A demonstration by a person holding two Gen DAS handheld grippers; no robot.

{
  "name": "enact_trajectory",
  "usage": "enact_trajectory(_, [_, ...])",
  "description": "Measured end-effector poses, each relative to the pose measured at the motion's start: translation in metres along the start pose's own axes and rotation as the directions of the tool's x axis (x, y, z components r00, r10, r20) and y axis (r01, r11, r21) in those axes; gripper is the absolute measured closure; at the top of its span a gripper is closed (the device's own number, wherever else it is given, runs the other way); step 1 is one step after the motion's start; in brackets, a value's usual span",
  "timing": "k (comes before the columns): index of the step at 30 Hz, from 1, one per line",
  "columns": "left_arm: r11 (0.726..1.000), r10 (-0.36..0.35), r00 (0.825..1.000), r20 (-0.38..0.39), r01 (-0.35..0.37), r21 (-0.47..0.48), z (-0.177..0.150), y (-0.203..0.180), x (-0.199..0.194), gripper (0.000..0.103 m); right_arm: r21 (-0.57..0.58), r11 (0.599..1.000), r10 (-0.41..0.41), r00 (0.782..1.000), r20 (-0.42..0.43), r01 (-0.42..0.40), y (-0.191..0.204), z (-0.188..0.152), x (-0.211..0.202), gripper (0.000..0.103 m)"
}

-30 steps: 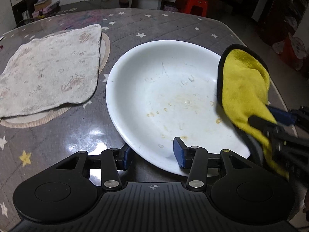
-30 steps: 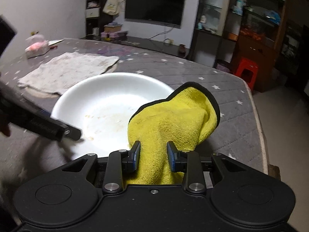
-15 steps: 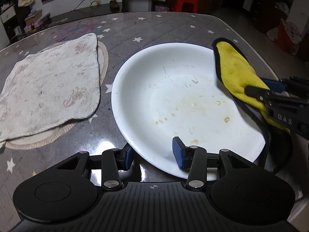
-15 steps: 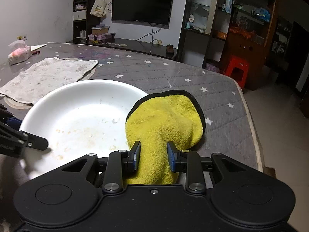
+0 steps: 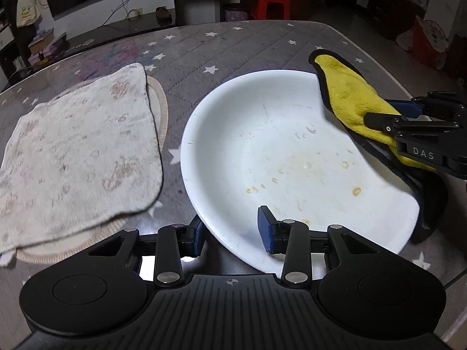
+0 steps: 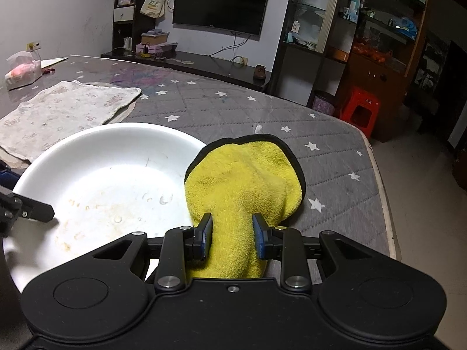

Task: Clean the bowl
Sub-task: 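Lift the cloth toward the bowl rim with the right tool while the left tool holds the bowl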

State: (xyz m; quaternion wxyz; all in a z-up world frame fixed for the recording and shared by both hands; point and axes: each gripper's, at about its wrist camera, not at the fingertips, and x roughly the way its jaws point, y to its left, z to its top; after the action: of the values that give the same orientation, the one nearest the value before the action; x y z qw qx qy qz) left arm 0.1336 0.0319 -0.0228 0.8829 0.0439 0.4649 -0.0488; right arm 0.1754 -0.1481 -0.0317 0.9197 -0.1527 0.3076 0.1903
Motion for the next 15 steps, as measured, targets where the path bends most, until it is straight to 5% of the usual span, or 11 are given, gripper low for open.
enact_trajectory(8, [0.992,-0.057,0.998,-0.035,0.06,0.107,0.022,0.017,0.013,0.063,-0.01,1.0,0.0,1.0,-0.009,0.0,-0.001,0.011,0.012,0.072])
enact_trajectory(15, [0.996,-0.038,0.999,-0.026,0.04,0.08,0.025,0.018,0.016,0.06,-0.008,1.0,-0.003,1.0,-0.011,0.003,-0.002,0.014,0.017,0.072])
